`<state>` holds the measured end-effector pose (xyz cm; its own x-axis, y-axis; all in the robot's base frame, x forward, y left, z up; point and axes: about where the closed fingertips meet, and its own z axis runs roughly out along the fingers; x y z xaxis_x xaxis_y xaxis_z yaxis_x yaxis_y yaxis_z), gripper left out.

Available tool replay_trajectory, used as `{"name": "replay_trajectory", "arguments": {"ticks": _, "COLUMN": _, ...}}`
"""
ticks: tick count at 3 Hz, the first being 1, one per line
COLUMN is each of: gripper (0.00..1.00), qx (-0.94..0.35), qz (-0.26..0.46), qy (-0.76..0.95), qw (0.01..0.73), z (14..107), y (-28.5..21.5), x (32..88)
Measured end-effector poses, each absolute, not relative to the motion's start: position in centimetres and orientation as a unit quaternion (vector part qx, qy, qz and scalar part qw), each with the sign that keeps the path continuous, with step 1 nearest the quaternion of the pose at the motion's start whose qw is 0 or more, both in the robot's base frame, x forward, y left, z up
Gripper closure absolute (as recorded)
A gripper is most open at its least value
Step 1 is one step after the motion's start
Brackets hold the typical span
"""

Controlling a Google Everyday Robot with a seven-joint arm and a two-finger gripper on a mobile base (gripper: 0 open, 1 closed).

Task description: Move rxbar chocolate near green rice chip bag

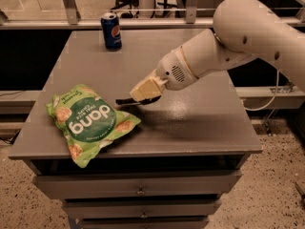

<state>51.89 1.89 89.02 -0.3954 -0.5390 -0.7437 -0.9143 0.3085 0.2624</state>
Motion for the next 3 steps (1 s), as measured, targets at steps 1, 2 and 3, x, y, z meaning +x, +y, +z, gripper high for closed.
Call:
{"name": "replay_trajectory", "arguments": {"ticks": 1, "gripper": 0.36, "qx": -0.476, "qz": 0.334, "qy": 0.768, "qw": 0.268, "z": 89.5, "y": 0.8, "x": 50.9}}
{"name": "replay_trajectory", "arguments": {"ticks": 2, "gripper": 0.12, "qx": -0.475, "qz": 0.324, "qy": 0.774, "qw": 0.265, "z": 89.9, "y": -0.4, "x": 50.3}}
{"name": "replay_trajectory", "arguments": {"ticks": 3, "gripper": 0.00, "qx": -0.472, "qz": 0.318, "qy": 0.779, "qw": 0.263, "z": 89.8, "y": -1.0, "x": 50.3}}
